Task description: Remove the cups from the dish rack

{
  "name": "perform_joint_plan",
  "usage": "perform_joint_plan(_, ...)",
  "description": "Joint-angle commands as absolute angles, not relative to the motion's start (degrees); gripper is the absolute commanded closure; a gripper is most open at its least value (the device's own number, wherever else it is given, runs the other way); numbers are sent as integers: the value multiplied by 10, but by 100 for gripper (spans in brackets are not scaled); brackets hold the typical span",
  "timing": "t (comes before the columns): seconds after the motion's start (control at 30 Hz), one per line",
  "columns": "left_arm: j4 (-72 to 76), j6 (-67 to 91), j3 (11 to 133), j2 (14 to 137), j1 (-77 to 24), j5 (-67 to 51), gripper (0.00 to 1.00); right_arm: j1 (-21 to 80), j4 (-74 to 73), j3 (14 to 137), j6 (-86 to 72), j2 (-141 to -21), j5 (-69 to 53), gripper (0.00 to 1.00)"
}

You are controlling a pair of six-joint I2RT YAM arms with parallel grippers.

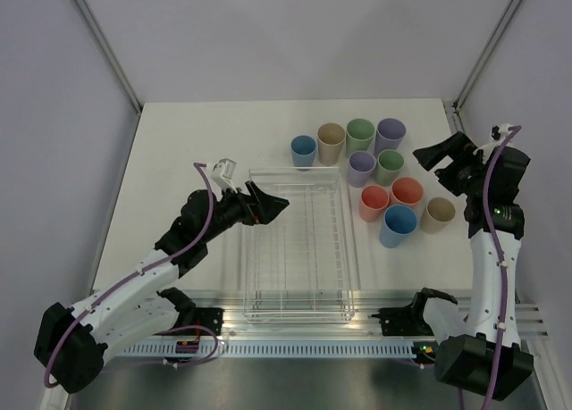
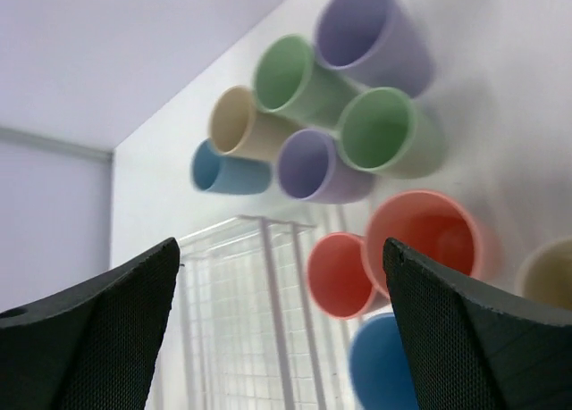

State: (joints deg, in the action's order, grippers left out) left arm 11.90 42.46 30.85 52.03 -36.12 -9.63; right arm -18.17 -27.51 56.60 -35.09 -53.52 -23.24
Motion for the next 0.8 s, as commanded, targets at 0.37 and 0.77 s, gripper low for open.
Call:
perform_joint_plan(0.37,-116,324,443,392,-368,-131,0,-12,-116,549,-346,-475,-435,2)
perform_joint_plan(0.77,-184,313,498,358,-368,-139,0,215,-196,647,-255,-540,-304,2)
